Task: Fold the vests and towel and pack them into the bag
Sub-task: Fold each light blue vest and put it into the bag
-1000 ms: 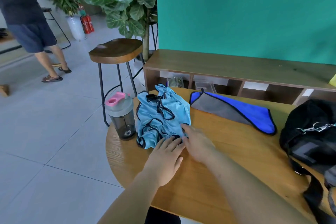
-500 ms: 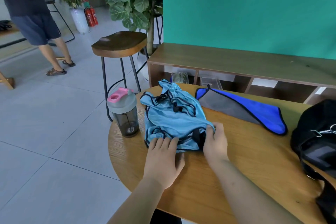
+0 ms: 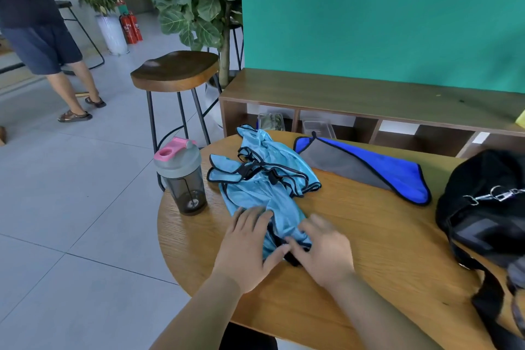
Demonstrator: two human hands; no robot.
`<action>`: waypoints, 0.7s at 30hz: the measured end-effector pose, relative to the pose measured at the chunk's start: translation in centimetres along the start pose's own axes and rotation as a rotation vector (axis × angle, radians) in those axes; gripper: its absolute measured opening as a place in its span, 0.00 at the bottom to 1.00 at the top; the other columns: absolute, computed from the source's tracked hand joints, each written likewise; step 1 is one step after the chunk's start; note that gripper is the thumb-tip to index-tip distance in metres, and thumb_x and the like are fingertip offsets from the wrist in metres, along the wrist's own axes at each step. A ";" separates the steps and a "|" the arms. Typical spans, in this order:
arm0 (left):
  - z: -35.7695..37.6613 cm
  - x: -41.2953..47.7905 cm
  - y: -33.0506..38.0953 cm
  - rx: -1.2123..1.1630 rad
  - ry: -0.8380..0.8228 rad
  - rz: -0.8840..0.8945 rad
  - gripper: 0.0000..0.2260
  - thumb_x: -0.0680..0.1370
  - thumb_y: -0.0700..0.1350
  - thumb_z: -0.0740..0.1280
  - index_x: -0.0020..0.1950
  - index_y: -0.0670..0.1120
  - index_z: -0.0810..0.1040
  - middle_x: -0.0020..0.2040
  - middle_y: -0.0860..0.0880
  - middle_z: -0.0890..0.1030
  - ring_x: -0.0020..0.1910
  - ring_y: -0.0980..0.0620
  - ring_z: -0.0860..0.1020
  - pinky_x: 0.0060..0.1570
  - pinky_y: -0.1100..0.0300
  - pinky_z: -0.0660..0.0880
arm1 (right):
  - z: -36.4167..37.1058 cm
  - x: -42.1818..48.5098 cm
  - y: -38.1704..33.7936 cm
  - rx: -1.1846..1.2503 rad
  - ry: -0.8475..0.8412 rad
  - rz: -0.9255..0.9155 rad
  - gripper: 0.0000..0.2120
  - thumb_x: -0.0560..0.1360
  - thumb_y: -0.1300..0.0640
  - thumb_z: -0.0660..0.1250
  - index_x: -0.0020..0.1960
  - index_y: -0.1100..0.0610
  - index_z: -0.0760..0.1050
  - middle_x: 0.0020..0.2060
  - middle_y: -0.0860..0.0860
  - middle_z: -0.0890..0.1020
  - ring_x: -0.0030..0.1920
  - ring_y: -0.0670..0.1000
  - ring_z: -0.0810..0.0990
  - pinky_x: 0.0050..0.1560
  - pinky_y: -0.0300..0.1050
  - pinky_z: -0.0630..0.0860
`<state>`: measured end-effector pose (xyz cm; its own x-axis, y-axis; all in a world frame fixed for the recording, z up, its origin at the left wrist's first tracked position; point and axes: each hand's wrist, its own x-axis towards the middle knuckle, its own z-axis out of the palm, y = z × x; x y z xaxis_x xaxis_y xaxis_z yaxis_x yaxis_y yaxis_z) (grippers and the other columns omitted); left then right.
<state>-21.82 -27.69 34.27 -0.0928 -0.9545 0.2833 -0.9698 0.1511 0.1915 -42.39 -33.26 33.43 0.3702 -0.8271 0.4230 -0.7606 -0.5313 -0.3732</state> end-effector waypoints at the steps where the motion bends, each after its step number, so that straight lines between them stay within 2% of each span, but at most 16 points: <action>1: 0.1 0.0 -0.1 -0.012 -0.007 0.001 0.35 0.83 0.73 0.49 0.79 0.50 0.66 0.76 0.52 0.71 0.78 0.51 0.65 0.81 0.49 0.56 | 0.1 -0.2 0.1 0.007 -0.023 -0.071 0.11 0.75 0.43 0.71 0.45 0.50 0.75 0.44 0.42 0.74 0.44 0.46 0.74 0.41 0.42 0.75; 2: 0.2 0.0 -0.1 -0.014 0.002 -0.001 0.34 0.84 0.71 0.48 0.79 0.50 0.67 0.73 0.53 0.74 0.75 0.51 0.69 0.79 0.50 0.59 | 0.0 -0.4 0.2 0.029 -0.041 -0.100 0.09 0.75 0.47 0.72 0.45 0.50 0.74 0.46 0.43 0.73 0.47 0.46 0.73 0.44 0.42 0.75; 4: 0.3 -0.1 -0.2 0.008 0.029 -0.003 0.31 0.85 0.69 0.50 0.76 0.50 0.70 0.66 0.54 0.78 0.66 0.50 0.75 0.73 0.51 0.66 | -0.2 -0.8 0.5 0.070 -0.036 -0.034 0.08 0.74 0.54 0.72 0.48 0.50 0.73 0.48 0.42 0.75 0.46 0.46 0.75 0.44 0.43 0.76; 7: 0.5 -0.3 -0.3 -0.007 0.070 0.017 0.28 0.85 0.68 0.52 0.73 0.49 0.73 0.61 0.54 0.81 0.59 0.51 0.78 0.65 0.51 0.72 | -1.5 -1.1 0.5 0.250 0.083 0.361 0.12 0.78 0.62 0.70 0.54 0.48 0.72 0.37 0.45 0.80 0.33 0.47 0.78 0.34 0.48 0.77; 8: 0.6 -0.4 -0.3 -0.022 0.078 0.026 0.28 0.85 0.67 0.52 0.73 0.49 0.74 0.60 0.54 0.81 0.58 0.51 0.78 0.63 0.52 0.73 | -2.1 -0.9 0.5 0.350 0.155 0.511 0.12 0.80 0.62 0.68 0.55 0.47 0.71 0.34 0.48 0.80 0.31 0.48 0.79 0.32 0.50 0.77; 10: 0.8 -0.5 -0.3 -0.029 0.103 0.054 0.26 0.86 0.66 0.53 0.70 0.49 0.77 0.58 0.54 0.82 0.56 0.52 0.79 0.61 0.54 0.74 | -3.4 -0.6 0.7 0.522 0.326 0.744 0.08 0.84 0.59 0.63 0.57 0.47 0.71 0.36 0.51 0.81 0.35 0.52 0.81 0.35 0.52 0.77; 12: 0.9 -0.6 -0.4 -0.012 0.163 0.092 0.24 0.86 0.64 0.55 0.64 0.49 0.81 0.54 0.53 0.81 0.53 0.50 0.80 0.57 0.55 0.73 | -4.2 -0.6 0.8 0.610 0.449 0.860 0.04 0.86 0.55 0.60 0.58 0.49 0.73 0.41 0.51 0.81 0.42 0.53 0.81 0.40 0.50 0.75; 14: 0.7 -0.6 -0.4 0.002 0.220 0.102 0.22 0.86 0.62 0.56 0.57 0.49 0.83 0.51 0.51 0.77 0.51 0.48 0.77 0.56 0.53 0.72 | -4.4 -1.0 1.0 0.678 0.498 0.905 0.10 0.86 0.52 0.60 0.50 0.55 0.75 0.40 0.50 0.80 0.40 0.53 0.79 0.43 0.50 0.74; 16: 0.3 -0.7 -0.3 0.016 0.245 0.065 0.20 0.86 0.60 0.56 0.57 0.48 0.82 0.55 0.49 0.75 0.56 0.45 0.75 0.59 0.50 0.71 | -5.1 -1.4 1.3 0.870 0.539 0.971 0.19 0.83 0.48 0.64 0.44 0.64 0.71 0.37 0.53 0.77 0.38 0.54 0.74 0.42 0.50 0.73; 17: 0.2 -0.7 -0.2 0.018 0.246 0.042 0.20 0.86 0.60 0.56 0.60 0.48 0.81 0.60 0.47 0.75 0.60 0.44 0.74 0.62 0.48 0.71 | -6.0 -1.5 1.4 1.028 0.558 1.013 0.20 0.81 0.47 0.67 0.43 0.64 0.71 0.38 0.55 0.76 0.39 0.55 0.74 0.42 0.51 0.73; 19: 0.1 -0.7 0.0 0.023 0.242 0.037 0.20 0.86 0.58 0.58 0.67 0.46 0.78 0.70 0.43 0.72 0.69 0.40 0.72 0.70 0.44 0.69 | -8.2 -1.5 1.8 1.376 0.486 1.076 0.15 0.78 0.47 0.71 0.49 0.60 0.78 0.43 0.57 0.82 0.43 0.58 0.80 0.48 0.53 0.78; 21: -0.2 -0.2 0.5 0.019 0.212 0.109 0.22 0.86 0.58 0.59 0.74 0.46 0.73 0.80 0.44 0.65 0.78 0.41 0.65 0.77 0.43 0.63 | -11.1 -1.3 1.7 1.554 0.316 1.012 0.09 0.77 0.49 0.72 0.50 0.55 0.80 0.46 0.57 0.84 0.47 0.60 0.84 0.54 0.57 0.80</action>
<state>-22.23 -27.37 34.49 -0.1500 -0.8571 0.4928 -0.9608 0.2439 0.1318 -50.06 -31.09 41.43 -0.0865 -0.9298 -0.3579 0.5644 0.2503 -0.7866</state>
